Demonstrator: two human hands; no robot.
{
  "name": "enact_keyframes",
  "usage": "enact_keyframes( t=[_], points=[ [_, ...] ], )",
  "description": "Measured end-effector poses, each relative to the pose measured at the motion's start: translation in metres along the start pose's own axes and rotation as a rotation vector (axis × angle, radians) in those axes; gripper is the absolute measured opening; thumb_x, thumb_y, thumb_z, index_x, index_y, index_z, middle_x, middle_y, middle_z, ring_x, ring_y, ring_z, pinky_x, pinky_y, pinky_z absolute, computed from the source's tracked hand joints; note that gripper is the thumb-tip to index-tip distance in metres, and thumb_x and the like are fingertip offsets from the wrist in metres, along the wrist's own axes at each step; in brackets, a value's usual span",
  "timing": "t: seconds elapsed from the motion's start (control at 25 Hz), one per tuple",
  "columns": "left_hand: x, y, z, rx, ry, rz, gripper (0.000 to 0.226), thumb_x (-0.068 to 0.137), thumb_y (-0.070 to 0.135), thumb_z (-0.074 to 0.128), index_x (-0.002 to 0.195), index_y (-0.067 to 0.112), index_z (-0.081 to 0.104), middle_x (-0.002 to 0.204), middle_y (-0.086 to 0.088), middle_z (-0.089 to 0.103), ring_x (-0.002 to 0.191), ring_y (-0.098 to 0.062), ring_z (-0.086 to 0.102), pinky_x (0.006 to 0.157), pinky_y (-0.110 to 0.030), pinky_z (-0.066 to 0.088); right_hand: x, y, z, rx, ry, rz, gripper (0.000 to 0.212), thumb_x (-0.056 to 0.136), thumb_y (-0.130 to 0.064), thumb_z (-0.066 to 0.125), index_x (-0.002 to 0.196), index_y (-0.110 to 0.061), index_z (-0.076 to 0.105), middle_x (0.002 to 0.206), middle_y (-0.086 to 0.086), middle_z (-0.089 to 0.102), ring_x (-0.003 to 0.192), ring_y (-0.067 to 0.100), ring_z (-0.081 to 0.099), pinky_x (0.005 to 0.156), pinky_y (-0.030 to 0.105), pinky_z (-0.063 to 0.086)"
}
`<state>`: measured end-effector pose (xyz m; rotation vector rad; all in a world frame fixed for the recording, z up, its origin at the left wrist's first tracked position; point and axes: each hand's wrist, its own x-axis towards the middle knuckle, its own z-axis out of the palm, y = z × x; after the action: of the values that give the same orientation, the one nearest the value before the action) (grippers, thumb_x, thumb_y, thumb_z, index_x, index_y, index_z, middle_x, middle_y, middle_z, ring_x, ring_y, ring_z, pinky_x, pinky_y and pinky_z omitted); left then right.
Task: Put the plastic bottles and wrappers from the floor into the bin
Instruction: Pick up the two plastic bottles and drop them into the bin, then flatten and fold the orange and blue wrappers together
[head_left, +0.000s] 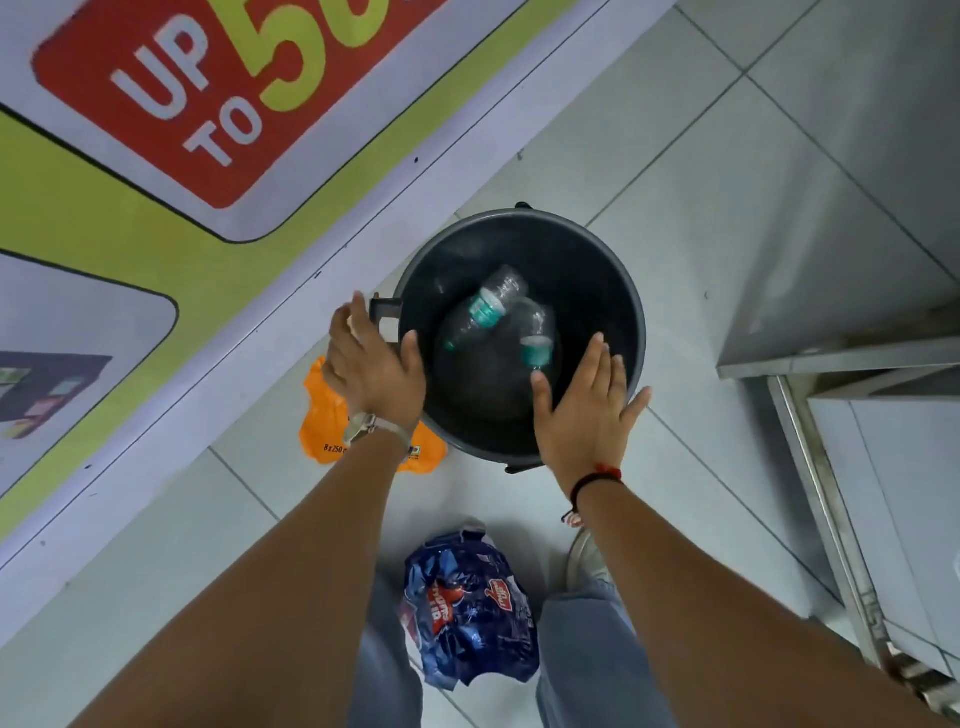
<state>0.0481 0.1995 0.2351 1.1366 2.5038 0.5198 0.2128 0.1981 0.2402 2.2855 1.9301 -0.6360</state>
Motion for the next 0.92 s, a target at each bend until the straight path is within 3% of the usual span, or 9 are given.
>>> enact_keyframes(
  t=[0.12,0.24,0.36,0.44,0.52,0.6,0.72,0.92],
  points=[
    [-0.008,-0.044,-0.012,0.062,-0.017,-0.019,0.061,0.087,0.027,0.049,0.140,0.004,0.030,0.143,-0.022,0.036,0.127,-0.041,0.038,0.102,-0.054,0.028,-0.044,-0.010,0.005,0.045,0.097,-0.232,0.063,0.094,-0.049,0.021,0.141,-0.007,0.030,0.143,0.013,0.046,0.133,0.029,0.041,0.106,0.060,0.011],
    [-0.013,-0.093,-0.027,0.211,-0.116,0.052,0.065,0.083,0.031,0.044,0.139,0.002,0.032,0.142,-0.025,0.037,0.125,-0.044,0.039,0.100,-0.058,0.029,-0.083,-0.026,0.020,-0.042,-0.020,-0.565,0.056,0.098,-0.041,0.001,0.137,-0.014,0.031,0.139,0.004,0.053,0.130,0.018,0.039,0.095,0.065,0.015],
    [-0.013,-0.139,-0.038,0.375,-0.294,0.191,0.063,0.085,0.019,0.055,0.141,0.004,0.030,0.146,-0.023,0.033,0.129,-0.042,0.037,0.104,-0.060,0.025,-0.104,-0.036,0.056,-0.117,-0.144,-0.746,0.052,0.099,-0.034,-0.001,0.136,-0.015,0.031,0.139,0.002,0.053,0.130,0.017,0.039,0.100,0.057,0.028],
    [-0.011,-0.168,-0.034,0.453,-0.393,0.323,0.070,0.078,0.007,0.067,0.139,0.004,0.034,0.145,-0.023,0.037,0.129,-0.042,0.039,0.102,-0.062,0.028,-0.106,-0.038,0.083,-0.145,-0.219,-0.772,0.044,0.100,-0.033,0.013,0.134,-0.014,0.033,0.137,0.003,0.055,0.124,0.018,0.053,0.099,0.047,0.041],
    [-0.006,-0.195,-0.025,0.532,-0.449,0.445,0.075,0.073,0.005,0.072,0.138,0.004,0.036,0.143,-0.024,0.039,0.127,-0.043,0.041,0.101,-0.063,0.030,-0.099,-0.046,0.112,-0.167,-0.297,-0.755,0.049,0.089,-0.030,0.047,0.133,-0.011,0.039,0.135,0.007,0.057,0.120,0.023,0.057,0.096,0.045,0.046],
    [-0.002,-0.218,-0.008,0.601,-0.561,0.470,0.078,0.081,0.012,0.066,0.144,0.010,0.021,0.152,-0.018,0.022,0.138,-0.038,0.026,0.110,-0.057,0.019,-0.086,-0.053,0.145,-0.223,-0.385,-0.710,0.067,0.082,-0.024,0.064,0.140,-0.008,0.035,0.144,0.012,0.045,0.130,0.028,0.046,0.105,0.047,0.037],
    [0.007,-0.247,0.032,0.752,-0.736,0.511,0.083,0.090,0.024,0.055,0.147,0.014,-0.005,0.157,-0.009,-0.006,0.144,-0.028,-0.002,0.116,-0.048,0.001,-0.054,-0.060,0.193,-0.331,-0.549,-0.673,0.074,0.093,-0.026,0.051,0.148,-0.009,0.006,0.158,0.011,0.008,0.145,0.026,0.009,0.118,0.043,0.008],
    [0.022,-0.276,0.097,0.847,-0.828,0.554,0.091,0.087,0.033,0.058,0.146,0.014,-0.009,0.157,-0.011,-0.008,0.144,-0.030,-0.006,0.116,-0.047,-0.001,-0.023,-0.067,0.264,-0.506,-0.541,-0.677,0.084,0.090,-0.034,0.055,0.148,-0.008,0.000,0.159,0.011,-0.002,0.145,0.027,-0.001,0.118,0.044,0.002]
  ],
)
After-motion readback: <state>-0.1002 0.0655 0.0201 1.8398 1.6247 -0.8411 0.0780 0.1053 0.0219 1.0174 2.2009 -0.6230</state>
